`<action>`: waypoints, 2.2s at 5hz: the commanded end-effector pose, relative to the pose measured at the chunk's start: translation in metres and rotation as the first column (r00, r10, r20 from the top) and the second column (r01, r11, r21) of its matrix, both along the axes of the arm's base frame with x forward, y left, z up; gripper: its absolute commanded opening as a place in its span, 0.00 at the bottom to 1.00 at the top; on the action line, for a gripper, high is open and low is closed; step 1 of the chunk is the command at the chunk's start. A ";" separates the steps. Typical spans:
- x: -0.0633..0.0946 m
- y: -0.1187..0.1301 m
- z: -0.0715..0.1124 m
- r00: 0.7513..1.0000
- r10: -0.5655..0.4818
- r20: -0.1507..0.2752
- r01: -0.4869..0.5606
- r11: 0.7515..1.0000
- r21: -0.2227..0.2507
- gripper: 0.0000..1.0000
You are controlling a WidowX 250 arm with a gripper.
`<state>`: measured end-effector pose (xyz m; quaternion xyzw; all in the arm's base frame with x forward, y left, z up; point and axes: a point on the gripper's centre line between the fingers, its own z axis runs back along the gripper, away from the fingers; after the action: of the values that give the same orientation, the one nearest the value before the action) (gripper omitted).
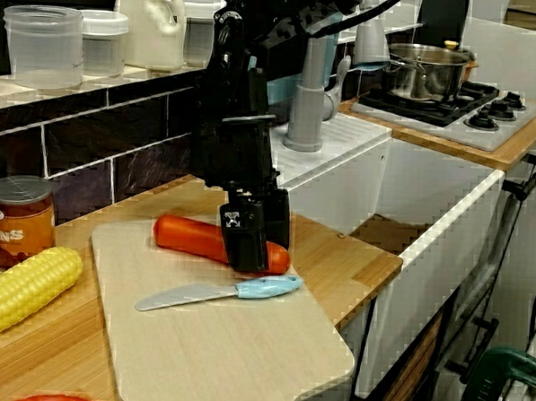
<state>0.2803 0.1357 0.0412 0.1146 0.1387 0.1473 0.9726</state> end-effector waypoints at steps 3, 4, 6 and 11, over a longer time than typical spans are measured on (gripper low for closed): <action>-0.012 0.013 0.033 0.986 0.138 0.092 -0.146 0.985 0.089 1.00; -0.018 0.016 0.034 0.981 0.173 0.092 -0.181 0.980 0.084 1.00; -0.024 0.029 0.037 0.973 0.214 0.092 -0.221 0.972 0.083 1.00; -0.055 0.021 0.044 0.867 0.384 0.316 -0.465 0.852 0.242 1.00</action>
<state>0.2209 0.1531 0.0695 0.2116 0.0376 0.3867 0.8968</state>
